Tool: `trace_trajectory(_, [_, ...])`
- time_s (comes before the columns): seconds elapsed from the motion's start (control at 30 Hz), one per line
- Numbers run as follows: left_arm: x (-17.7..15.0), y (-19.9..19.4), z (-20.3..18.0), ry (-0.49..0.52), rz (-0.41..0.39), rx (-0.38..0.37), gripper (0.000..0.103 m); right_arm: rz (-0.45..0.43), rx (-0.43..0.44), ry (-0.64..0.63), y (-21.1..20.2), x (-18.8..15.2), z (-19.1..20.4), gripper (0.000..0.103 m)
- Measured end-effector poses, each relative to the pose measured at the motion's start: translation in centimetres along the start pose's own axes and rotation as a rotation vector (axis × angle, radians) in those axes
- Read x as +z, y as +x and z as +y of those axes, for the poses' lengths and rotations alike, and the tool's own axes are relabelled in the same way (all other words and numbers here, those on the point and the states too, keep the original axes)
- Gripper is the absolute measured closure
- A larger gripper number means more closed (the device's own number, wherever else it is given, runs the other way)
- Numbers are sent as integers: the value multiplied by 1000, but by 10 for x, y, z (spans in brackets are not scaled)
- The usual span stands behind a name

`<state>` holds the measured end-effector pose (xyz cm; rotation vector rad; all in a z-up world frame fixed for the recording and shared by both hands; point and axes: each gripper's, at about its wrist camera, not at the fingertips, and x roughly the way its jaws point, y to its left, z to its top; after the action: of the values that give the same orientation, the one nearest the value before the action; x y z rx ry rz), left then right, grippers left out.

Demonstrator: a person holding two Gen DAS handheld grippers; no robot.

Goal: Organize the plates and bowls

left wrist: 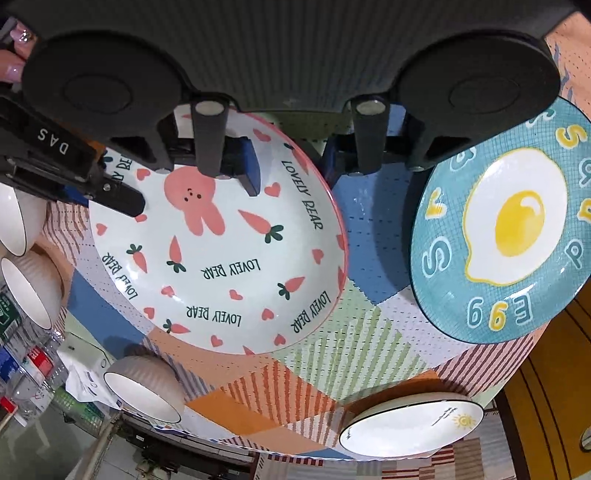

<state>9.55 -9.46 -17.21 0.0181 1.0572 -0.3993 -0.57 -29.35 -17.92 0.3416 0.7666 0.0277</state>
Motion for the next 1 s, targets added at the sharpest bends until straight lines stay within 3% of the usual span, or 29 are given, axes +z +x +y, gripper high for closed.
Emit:
trace_trajectory(0.23, [-1, -12, -10, 71, -58, 89, 72, -2, 54, 17, -4, 0, -4, 79])
trace_trajectory(0.37, [8, -16, -6, 62, -41, 82, 72, -22, 59, 3, -1, 4, -2, 79])
trace_trajectory(0.57, [29, -17, -4, 84, -80, 106, 72, -61, 79, -31, 5, 22, 2, 79])
trace_trajectory(1.0, [85, 20, 4, 37, -29, 76, 72, -77, 47, -51, 41, 69, -1, 79])
